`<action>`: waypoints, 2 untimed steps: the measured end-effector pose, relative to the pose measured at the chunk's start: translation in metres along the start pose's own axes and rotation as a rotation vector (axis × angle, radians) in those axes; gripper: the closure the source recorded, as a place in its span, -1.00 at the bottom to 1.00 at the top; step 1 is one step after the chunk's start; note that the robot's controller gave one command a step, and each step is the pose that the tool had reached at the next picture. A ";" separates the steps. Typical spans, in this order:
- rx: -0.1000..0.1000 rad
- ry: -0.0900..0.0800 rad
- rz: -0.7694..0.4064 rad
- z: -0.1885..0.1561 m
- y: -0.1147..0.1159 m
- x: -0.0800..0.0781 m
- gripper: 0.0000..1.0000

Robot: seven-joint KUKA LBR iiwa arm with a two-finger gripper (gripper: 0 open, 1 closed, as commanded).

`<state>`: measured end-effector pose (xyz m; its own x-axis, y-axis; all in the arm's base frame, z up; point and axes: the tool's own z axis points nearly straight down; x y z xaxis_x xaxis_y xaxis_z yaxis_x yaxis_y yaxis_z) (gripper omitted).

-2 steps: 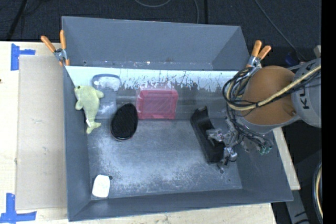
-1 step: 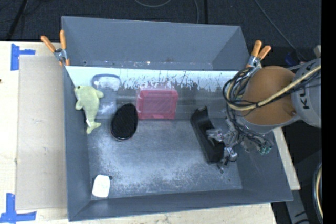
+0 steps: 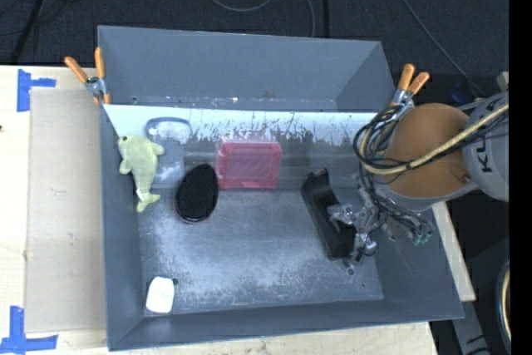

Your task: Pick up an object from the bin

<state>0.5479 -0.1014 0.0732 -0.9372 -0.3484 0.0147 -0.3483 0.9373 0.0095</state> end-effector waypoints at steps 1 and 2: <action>-0.001 0.003 0.001 -0.021 0.000 0.002 1.00; 0.003 -0.002 0.002 -0.044 -0.001 0.001 1.00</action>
Offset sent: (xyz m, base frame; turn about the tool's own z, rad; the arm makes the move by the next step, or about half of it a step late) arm 0.0002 0.0001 0.0317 0.0000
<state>0.5479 -0.1025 0.1171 -0.9380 -0.3463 0.0123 -0.3463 0.9381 0.0069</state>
